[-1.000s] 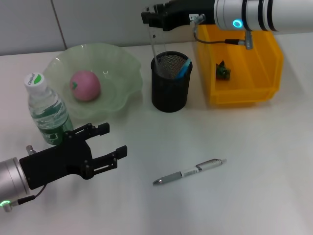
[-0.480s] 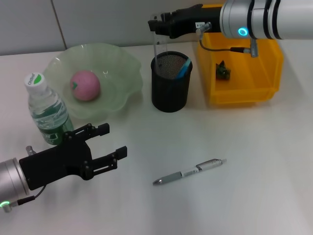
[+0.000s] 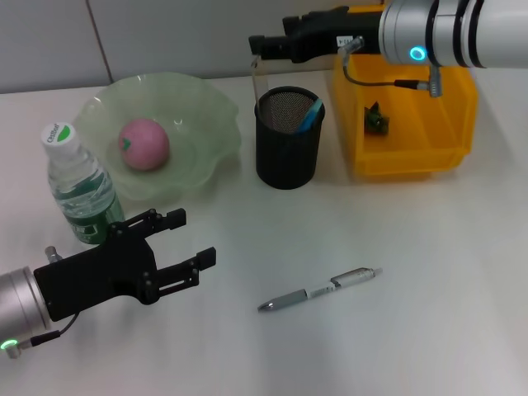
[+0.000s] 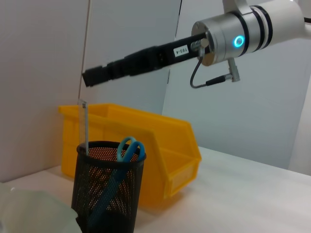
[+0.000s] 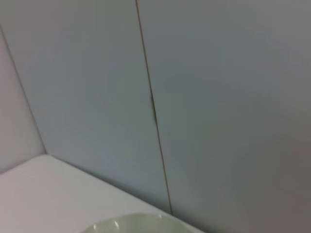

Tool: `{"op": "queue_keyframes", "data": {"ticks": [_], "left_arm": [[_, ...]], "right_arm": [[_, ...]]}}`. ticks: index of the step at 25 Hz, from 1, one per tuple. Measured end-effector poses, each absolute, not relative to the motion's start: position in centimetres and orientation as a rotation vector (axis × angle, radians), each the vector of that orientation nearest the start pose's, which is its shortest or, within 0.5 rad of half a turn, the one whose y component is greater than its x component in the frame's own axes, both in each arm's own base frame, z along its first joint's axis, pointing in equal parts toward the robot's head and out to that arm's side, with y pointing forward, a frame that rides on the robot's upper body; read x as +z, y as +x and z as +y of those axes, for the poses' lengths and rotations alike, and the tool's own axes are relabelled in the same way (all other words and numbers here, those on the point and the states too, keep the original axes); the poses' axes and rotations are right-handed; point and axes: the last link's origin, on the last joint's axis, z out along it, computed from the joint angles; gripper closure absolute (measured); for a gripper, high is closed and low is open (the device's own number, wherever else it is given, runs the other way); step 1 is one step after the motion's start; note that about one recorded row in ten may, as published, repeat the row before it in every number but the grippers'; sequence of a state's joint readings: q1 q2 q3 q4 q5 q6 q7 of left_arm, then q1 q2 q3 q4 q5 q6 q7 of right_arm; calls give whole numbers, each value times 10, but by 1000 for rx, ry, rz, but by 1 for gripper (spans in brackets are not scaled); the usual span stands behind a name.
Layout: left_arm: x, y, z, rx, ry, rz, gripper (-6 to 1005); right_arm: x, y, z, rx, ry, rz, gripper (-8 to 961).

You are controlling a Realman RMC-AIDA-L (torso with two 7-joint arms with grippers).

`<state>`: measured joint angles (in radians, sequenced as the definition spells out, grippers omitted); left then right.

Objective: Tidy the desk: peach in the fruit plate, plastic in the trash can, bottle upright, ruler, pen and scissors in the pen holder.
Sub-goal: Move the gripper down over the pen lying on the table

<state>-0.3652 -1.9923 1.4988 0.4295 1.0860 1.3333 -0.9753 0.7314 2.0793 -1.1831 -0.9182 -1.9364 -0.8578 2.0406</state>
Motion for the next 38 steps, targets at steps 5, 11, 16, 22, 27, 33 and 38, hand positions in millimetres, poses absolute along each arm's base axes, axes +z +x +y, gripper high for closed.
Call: {"op": "queue_keyframes", "data": {"ticks": [5, 11, 16, 22, 27, 33, 38], "left_arm": [[-46, -280, 289, -856, -2615, -494, 228], [-45, -278, 289, -875, -2621, -483, 229], [-46, -273, 290, -889, -2637, -473, 229], [-46, -266, 292, -897, -2670, -440, 229], [-48, -258, 295, -859, -2741, -430, 229], [-48, -250, 298, -846, -2811, -464, 230], [-56, -230, 305, -727, -2913, -463, 230]], "right_arm": [[15, 133, 439, 672, -2405, 740, 255], [43, 121, 405, 825, -2553, 675, 256], [62, 129, 391, 874, -2627, 683, 257], [70, 162, 382, 844, -2691, 800, 258], [63, 188, 364, 802, -2803, 786, 259], [47, 236, 326, 633, -2904, 650, 260], [46, 259, 314, 492, -2918, 709, 260]]}}
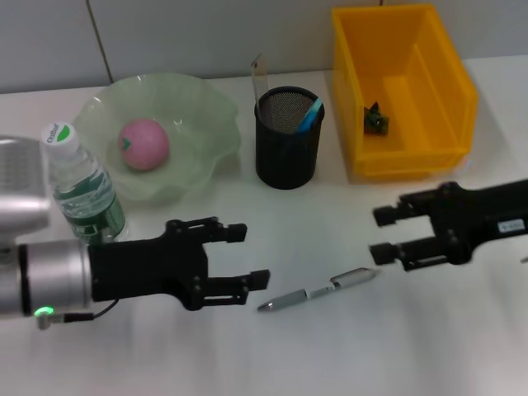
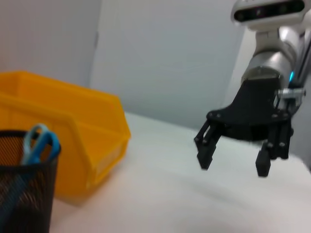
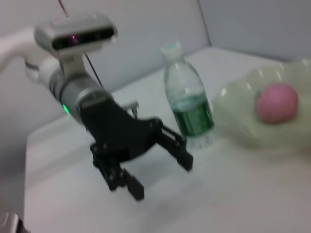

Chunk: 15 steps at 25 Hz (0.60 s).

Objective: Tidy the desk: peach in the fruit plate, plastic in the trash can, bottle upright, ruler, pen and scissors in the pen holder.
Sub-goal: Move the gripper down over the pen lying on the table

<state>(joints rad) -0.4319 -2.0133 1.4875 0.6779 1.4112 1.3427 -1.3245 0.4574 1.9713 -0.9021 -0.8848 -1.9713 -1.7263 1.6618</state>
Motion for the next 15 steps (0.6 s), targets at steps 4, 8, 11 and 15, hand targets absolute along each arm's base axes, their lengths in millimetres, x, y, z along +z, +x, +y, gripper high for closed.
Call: {"op": "queue_keyframes", "data": {"ticks": [4, 8, 11, 15], "left_arm": [[-59, -214, 316, -544, -2969, -427, 230], [-66, -195, 327, -281, -3040, -409, 230], [-71, -188, 334, -117, -3060, -405, 231], [-74, -171, 344, 94, -3065, -375, 231]], "right_arm": [[57, 277, 306, 431, -2892, 727, 260], [66, 281, 305, 350, -2901, 695, 260], [67, 280, 307, 336, -2905, 687, 260], [69, 277, 309, 327, -2912, 665, 261]]}}
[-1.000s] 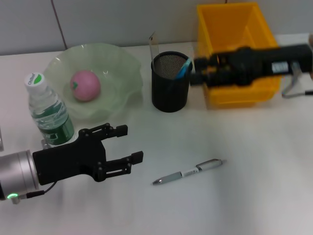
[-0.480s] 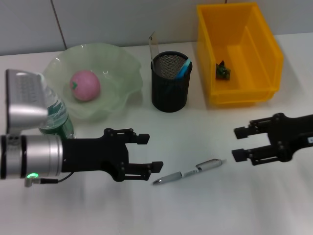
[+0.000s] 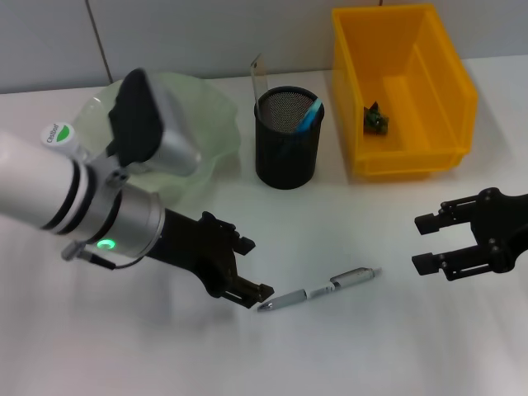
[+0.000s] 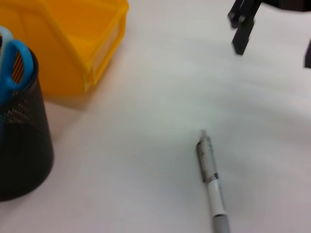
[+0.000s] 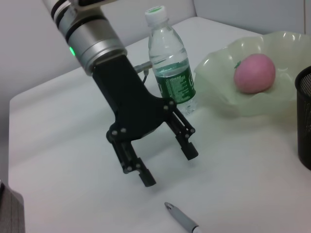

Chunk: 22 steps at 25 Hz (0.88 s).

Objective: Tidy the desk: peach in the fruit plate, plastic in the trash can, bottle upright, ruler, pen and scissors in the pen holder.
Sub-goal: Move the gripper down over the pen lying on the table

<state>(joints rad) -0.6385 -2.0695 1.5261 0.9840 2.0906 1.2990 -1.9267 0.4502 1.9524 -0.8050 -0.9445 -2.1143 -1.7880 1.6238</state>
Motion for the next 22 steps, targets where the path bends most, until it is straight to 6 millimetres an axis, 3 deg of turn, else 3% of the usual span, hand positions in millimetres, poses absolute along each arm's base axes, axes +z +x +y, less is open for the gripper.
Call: {"op": "queue_keyframes", "data": {"ticks": [3, 8, 22], "left_arm": [[-76, -148, 353, 282, -3045, -343, 231], [-84, -129, 357, 466, -3012, -330, 231], [-101, -110, 347, 595, -2994, -361, 232]], "right_arm": [[71, 275, 311, 312, -2916, 647, 261], [75, 273, 315, 252, -2922, 613, 261], [75, 269, 323, 128, -2954, 581, 260]]}}
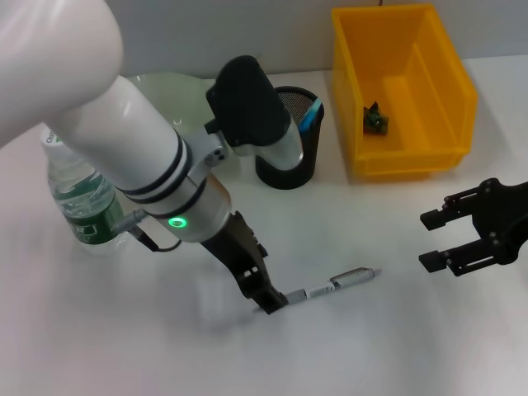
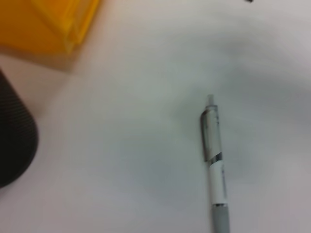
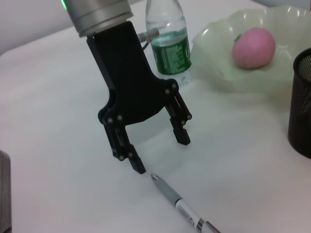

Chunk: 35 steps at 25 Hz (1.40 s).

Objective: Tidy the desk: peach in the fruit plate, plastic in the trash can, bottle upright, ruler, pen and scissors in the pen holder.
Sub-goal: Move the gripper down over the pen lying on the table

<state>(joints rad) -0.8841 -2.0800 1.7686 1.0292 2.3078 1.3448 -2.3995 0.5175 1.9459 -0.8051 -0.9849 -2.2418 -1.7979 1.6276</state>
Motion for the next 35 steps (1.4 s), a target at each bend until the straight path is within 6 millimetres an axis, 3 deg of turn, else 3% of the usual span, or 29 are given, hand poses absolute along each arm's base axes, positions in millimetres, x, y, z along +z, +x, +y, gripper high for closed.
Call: {"op": "queue_keyframes", "data": {"ticks": [22, 29, 35], "left_arm": [[-124, -107, 331, 573, -3045, -231, 233], [-130, -108, 330, 577, -3037, -190, 391], [-131, -110, 332, 576, -3025, -185, 398]], "right_arm": [[73, 265, 325, 107, -2957, 583, 260], [72, 265, 325, 107, -2959, 583, 260], [71, 265, 325, 103, -2964, 581, 261]]}}
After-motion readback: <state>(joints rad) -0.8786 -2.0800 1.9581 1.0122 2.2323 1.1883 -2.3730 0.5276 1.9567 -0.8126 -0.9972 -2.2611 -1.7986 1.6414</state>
